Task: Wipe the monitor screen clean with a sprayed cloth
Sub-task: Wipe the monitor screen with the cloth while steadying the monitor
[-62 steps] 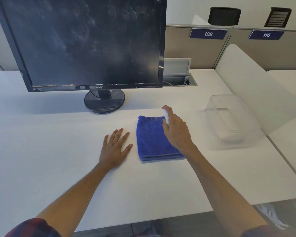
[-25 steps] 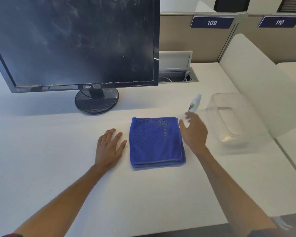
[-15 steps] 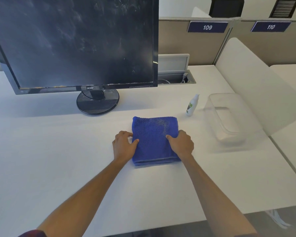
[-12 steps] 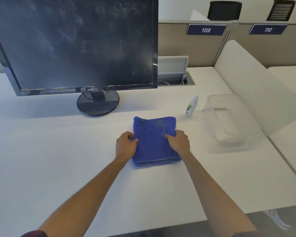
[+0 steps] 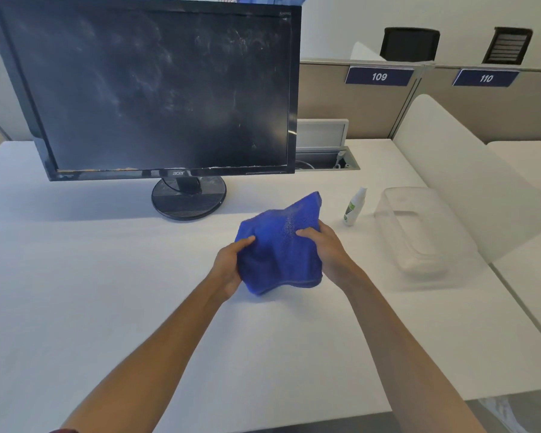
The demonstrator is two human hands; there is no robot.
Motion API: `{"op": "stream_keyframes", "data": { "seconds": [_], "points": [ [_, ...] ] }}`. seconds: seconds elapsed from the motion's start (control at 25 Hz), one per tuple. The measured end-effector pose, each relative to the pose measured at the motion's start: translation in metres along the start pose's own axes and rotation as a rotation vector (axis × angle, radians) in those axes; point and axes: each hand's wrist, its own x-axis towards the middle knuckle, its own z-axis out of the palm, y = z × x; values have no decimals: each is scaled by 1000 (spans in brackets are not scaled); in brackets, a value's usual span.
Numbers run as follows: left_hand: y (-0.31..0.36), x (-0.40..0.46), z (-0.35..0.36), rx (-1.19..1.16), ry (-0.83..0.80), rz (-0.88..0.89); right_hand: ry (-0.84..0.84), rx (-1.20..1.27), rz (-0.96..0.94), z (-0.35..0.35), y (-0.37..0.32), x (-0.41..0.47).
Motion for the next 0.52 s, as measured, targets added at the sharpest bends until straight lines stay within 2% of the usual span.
{"op": "stream_keyframes", "data": {
  "seconds": [0.2,0.36,0.44,0.52],
  "points": [
    [23,-18,-10,-133,-156,16,-166,290,22,15,-17,-12],
    [41,-31,-24,-212,-283,108,-232,428,32,30,-10,-9],
    [49,-37,-30,-249,-306,147,-242,416,40,43,-6,-5],
    [57,-43,-35,-270,-326,168,-123,268,40,63,-4,-4]
  ]
}}
